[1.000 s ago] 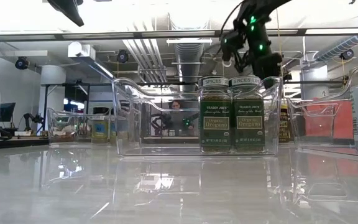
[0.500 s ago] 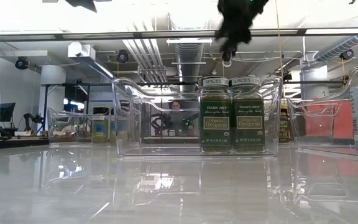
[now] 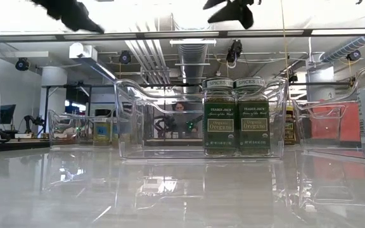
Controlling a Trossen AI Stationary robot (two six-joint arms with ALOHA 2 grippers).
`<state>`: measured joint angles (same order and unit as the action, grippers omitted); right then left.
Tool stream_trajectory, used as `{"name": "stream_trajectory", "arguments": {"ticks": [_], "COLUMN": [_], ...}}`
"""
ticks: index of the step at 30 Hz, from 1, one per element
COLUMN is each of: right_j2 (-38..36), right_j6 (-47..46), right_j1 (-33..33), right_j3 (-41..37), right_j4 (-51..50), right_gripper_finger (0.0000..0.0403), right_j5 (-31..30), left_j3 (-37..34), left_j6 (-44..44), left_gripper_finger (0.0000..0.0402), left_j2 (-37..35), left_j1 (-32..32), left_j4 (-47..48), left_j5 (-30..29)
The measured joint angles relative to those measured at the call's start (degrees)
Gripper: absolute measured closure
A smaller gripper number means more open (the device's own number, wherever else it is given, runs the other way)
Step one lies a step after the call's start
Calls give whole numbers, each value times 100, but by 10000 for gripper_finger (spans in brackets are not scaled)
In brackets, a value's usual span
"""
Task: Sort spices by type
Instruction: Return to Home Position
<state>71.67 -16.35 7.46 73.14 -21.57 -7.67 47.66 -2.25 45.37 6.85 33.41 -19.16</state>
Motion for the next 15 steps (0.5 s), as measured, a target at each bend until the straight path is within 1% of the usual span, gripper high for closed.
{"name": "stream_trajectory", "arguments": {"ticks": [2,6,8,10,12,15], "right_j2": [-15,83,156,238,343,382], "right_j6": [69,1159,1203,952,989,1334], "right_j1": [6,14,-5,-8,0,-19], "right_j3": [2,-4,-4,-6,26,-30], "right_j4": [-338,-891,-998,-930,-789,-681], "right_gripper_finger": [226,236,240,243,245,248], "right_j5": [-11,0,14,16,9,27], "left_j3": [-281,-802,-1020,-1247,-1495,-1847], "left_j6": [-241,-52,29,49,18,-142], "left_gripper_finger": [299,299,299,299,299,299], "left_j2": [-147,-246,-237,-222,-221,-345], "left_j1": [0,0,6,7,7,5], "left_j4": [10,-176,-487,-1033,-1722,-2621], "left_j5": [-117,-127,-127,-126,-33,517]}}
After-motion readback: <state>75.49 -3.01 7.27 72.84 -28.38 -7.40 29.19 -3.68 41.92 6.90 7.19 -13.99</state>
